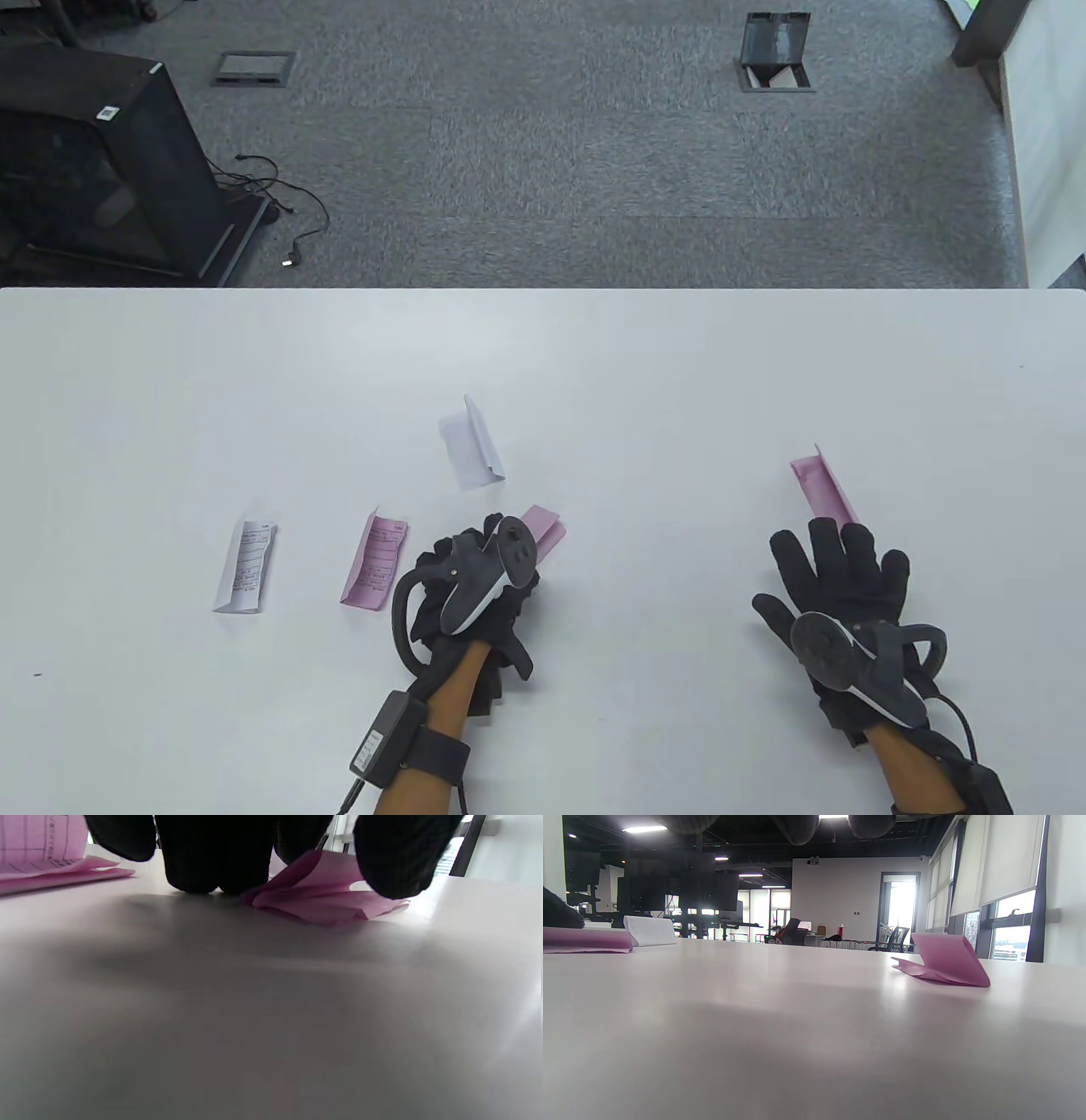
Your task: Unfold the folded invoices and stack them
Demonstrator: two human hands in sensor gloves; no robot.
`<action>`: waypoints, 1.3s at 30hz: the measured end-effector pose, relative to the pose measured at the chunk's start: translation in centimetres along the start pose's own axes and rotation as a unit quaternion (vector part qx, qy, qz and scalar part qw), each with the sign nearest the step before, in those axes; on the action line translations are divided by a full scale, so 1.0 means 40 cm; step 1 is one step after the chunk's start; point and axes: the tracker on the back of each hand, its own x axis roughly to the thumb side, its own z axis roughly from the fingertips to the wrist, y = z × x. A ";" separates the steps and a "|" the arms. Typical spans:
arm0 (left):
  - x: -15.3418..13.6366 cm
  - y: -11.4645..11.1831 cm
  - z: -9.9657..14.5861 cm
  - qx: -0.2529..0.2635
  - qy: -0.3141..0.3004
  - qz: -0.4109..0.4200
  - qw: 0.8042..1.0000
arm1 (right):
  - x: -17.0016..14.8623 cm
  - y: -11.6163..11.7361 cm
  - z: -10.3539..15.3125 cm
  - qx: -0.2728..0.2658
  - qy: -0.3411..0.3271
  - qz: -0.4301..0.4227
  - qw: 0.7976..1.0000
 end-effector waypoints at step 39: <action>0.123 0.015 0.273 0.175 -0.243 0.247 0.922 | 0.159 -0.011 0.021 0.163 -0.002 -0.541 0.825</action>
